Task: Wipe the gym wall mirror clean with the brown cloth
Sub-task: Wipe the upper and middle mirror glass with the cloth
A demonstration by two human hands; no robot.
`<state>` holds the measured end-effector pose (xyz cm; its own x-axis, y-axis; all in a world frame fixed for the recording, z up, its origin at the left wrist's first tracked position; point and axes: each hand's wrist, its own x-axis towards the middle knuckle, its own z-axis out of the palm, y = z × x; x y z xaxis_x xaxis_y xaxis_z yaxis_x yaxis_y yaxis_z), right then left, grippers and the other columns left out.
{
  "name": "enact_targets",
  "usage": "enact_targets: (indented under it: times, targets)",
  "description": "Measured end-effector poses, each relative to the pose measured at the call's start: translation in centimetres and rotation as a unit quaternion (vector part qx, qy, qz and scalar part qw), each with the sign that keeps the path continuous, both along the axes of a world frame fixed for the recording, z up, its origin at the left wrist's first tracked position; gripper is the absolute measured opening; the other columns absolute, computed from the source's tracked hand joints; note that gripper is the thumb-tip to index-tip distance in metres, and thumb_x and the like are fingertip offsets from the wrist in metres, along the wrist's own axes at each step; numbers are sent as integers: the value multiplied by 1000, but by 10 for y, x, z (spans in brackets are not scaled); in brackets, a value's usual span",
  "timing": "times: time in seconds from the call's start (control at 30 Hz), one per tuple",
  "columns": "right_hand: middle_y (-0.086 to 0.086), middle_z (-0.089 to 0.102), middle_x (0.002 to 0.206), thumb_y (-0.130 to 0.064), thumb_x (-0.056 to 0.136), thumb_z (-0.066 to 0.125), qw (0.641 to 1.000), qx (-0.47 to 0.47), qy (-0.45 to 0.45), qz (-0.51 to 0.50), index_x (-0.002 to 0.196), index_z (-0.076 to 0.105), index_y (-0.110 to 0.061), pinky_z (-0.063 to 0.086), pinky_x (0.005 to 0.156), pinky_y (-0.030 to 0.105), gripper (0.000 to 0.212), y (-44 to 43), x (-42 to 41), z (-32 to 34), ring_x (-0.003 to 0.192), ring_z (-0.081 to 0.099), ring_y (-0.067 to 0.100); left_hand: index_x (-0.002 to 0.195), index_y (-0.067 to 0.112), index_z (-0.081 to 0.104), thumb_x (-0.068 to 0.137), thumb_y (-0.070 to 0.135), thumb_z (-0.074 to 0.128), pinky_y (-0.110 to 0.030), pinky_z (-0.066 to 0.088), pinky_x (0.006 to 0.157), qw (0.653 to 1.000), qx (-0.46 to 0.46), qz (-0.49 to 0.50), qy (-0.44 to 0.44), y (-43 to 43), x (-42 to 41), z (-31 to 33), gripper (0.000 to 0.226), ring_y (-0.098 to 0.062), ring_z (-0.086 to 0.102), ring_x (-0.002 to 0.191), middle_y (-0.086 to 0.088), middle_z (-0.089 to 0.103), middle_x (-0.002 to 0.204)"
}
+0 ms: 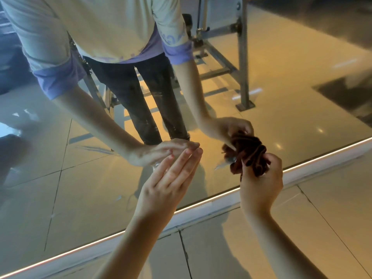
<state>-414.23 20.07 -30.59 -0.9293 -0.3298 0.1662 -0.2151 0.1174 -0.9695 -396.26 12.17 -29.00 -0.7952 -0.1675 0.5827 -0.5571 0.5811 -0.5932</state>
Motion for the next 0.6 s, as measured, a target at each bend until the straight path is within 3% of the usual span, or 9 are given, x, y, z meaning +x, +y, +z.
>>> enact_targets:
  times: [0.07,0.17,0.23,0.37,0.5,0.6]
  targets:
    - [11,61,117,-1,86,69,1000,12,-23,-3,118,56,-3,39,74,-1,35,-2,10,1,104,59,22,155,4,26,103,1,28,-37,7,126,1000,1,0,-2,1,0,-1,52,-24,0,155,-8,14,163]
    - [5,56,125,-23,88,70,995,-14,-82,56,132,52,-8,43,77,3,49,3,27,1,110,56,16,156,5,25,103,1,26,-37,8,125,1000,0,2,1,1,0,-3,53,-24,0,155,-7,15,163]
    - [-2,58,118,-38,92,57,985,-60,-153,55,131,55,-14,45,75,5,46,8,27,6,106,58,7,156,5,26,104,3,29,-37,8,125,1000,3,1,3,1,0,-5,52,-24,0,155,-7,15,163]
    - [-6,63,98,-21,99,57,956,-110,-270,12,109,57,-20,45,63,7,10,3,15,17,80,61,-7,156,6,28,100,12,46,-38,7,126,1000,12,-6,3,-1,0,-5,59,-24,1,155,-8,12,166]
    - [-2,66,103,-24,90,70,940,-89,-328,-18,115,56,-16,48,69,18,30,-7,19,18,90,64,9,156,5,28,99,14,47,-39,7,126,1000,9,-5,7,0,0,-7,60,-25,1,155,-9,12,166]
    - [1,67,98,-28,91,69,939,-61,-338,-13,117,63,-13,47,68,22,31,-8,21,16,86,63,12,156,5,26,101,12,42,-39,6,126,1000,5,-1,2,-1,0,-8,58,-24,1,155,-10,5,168]
